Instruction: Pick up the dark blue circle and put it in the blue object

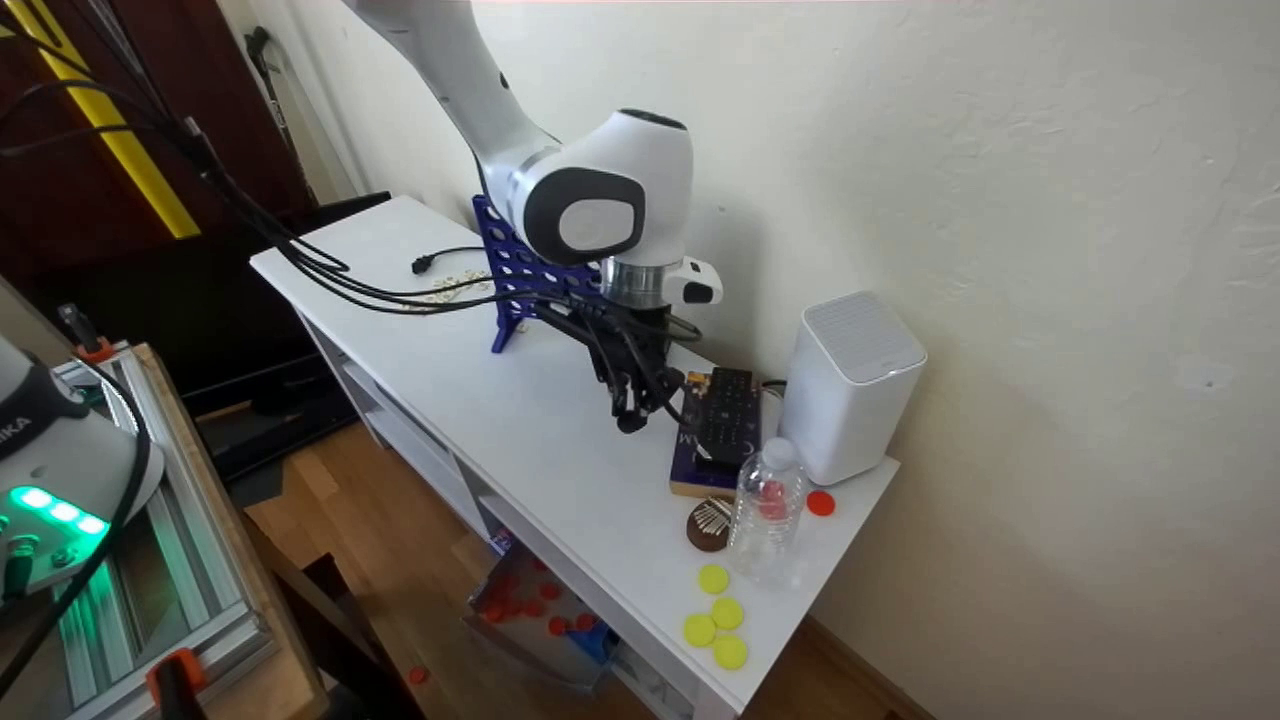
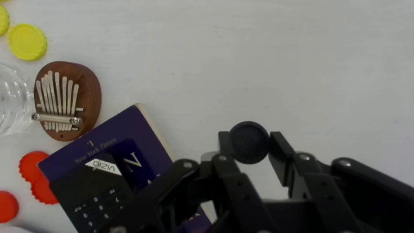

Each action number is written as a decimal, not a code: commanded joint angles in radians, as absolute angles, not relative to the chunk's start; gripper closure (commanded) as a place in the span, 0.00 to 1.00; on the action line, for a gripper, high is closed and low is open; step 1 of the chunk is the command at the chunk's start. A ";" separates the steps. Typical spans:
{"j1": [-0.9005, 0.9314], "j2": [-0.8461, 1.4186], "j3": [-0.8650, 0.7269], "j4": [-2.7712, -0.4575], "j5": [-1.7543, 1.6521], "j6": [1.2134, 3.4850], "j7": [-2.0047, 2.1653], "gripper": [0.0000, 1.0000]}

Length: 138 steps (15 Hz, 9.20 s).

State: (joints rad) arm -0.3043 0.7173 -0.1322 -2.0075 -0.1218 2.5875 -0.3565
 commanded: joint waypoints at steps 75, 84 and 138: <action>-1.496 0.527 1.151 -2.412 0.073 3.110 -1.067 0.91; -1.512 0.584 1.149 -2.400 -0.070 3.083 -0.973 0.91; -1.402 0.641 1.056 -2.294 -0.131 3.027 -0.928 0.91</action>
